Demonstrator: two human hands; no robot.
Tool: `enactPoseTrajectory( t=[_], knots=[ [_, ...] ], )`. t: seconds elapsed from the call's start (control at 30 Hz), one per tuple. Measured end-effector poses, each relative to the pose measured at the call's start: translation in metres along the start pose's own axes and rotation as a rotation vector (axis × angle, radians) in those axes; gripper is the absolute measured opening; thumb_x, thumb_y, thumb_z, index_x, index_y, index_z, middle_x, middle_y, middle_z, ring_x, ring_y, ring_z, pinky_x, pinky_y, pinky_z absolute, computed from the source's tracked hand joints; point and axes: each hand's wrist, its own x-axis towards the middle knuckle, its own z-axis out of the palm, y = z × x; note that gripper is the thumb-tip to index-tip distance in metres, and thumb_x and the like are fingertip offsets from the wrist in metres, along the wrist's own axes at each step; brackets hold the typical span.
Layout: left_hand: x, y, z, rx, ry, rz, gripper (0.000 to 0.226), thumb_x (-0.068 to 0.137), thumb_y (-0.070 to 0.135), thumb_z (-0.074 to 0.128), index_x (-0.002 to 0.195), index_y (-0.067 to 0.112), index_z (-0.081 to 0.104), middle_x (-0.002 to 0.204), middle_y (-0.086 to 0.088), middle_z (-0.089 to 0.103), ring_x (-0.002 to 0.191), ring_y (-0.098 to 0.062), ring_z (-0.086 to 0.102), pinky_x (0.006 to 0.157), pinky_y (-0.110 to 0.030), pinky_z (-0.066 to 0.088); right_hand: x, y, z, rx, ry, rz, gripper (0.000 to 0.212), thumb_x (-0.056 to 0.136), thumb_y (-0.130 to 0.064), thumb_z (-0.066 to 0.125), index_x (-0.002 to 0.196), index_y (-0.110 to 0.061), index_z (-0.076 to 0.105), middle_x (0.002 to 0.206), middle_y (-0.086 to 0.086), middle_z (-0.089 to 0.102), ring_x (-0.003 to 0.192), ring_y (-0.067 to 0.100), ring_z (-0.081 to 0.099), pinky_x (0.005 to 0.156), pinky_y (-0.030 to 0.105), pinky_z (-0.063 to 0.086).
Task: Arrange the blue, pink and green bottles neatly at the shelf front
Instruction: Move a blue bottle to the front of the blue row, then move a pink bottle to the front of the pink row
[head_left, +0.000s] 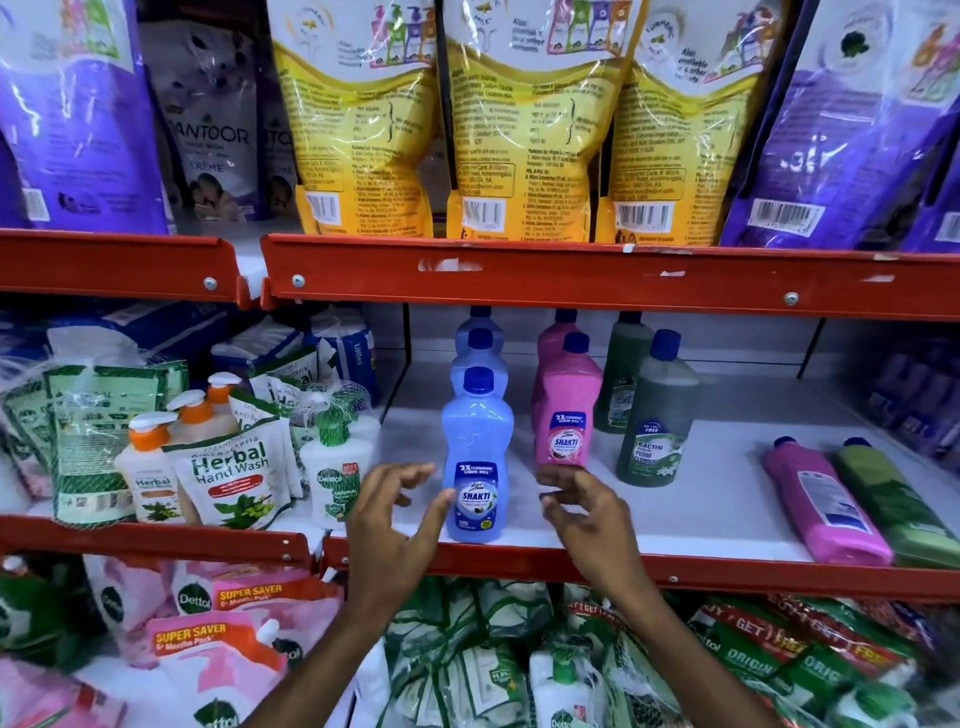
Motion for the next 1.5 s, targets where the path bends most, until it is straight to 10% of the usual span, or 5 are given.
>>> enactPoseTrajectory(
  t=[0.2, 0.4, 0.8, 1.03, 1.5],
  knots=[
    [-0.019, 0.066, 0.062, -0.061, -0.019, 0.380, 0.011, 0.078, 0.000, 0.070, 0.078, 0.009, 0.063, 0.080, 0.001, 0.059, 0.075, -0.010, 0.055, 0.072, -0.018, 0.044, -0.015, 0.002, -0.084, -0.048, 0.422, -0.008, 0.026, 0.084, 0.001, 0.059, 0.085, -0.022, 0.071, 0.080, -0.011, 0.073, 0.067, 0.014, 0.066, 0.058, 0.019, 0.054],
    [-0.025, 0.118, 0.172, -0.198, -0.383, 0.162, 0.017, 0.081, 0.009, 0.069, 0.094, 0.019, 0.064, 0.090, 0.009, 0.063, 0.074, -0.007, 0.060, 0.065, -0.017, 0.049, -0.010, 0.035, -0.193, -0.175, 0.661, 0.130, 0.025, 0.085, -0.005, 0.055, 0.101, -0.020, 0.067, 0.095, 0.004, 0.073, 0.078, 0.021, 0.064, 0.064, 0.023, 0.047],
    [-0.008, 0.162, 0.389, -0.143, -0.875, -0.684, 0.017, 0.075, 0.024, 0.070, 0.065, 0.011, 0.069, 0.065, -0.014, 0.069, 0.070, -0.029, 0.074, 0.065, -0.040, 0.058, 0.040, 0.054, -0.280, -0.578, 0.154, 0.459, 0.032, 0.091, -0.011, 0.045, 0.088, 0.012, 0.067, 0.097, 0.033, 0.069, 0.088, 0.043, 0.063, 0.072, 0.042, 0.046],
    [0.005, 0.177, 0.390, -0.195, -0.977, -0.827, 0.023, 0.091, 0.010, 0.059, 0.069, 0.008, 0.054, 0.040, 0.000, 0.053, 0.030, -0.009, 0.048, 0.043, -0.023, 0.047, 0.056, 0.057, -0.287, -0.505, 0.021, 0.609, 0.019, 0.086, -0.009, 0.053, 0.089, 0.004, 0.066, 0.082, 0.014, 0.057, 0.070, 0.026, 0.052, 0.055, 0.029, 0.035],
    [0.017, 0.151, 0.238, -0.553, -0.717, -0.436, 0.039, 0.087, -0.007, 0.063, 0.119, 0.013, 0.054, 0.102, -0.001, 0.075, 0.093, -0.011, 0.071, 0.082, -0.025, 0.059, 0.024, 0.027, -0.229, 0.237, 0.143, 0.153, 0.035, 0.082, -0.006, 0.071, 0.112, -0.020, 0.060, 0.109, 0.006, 0.072, 0.100, 0.023, 0.068, 0.081, 0.044, 0.058]
  ],
)
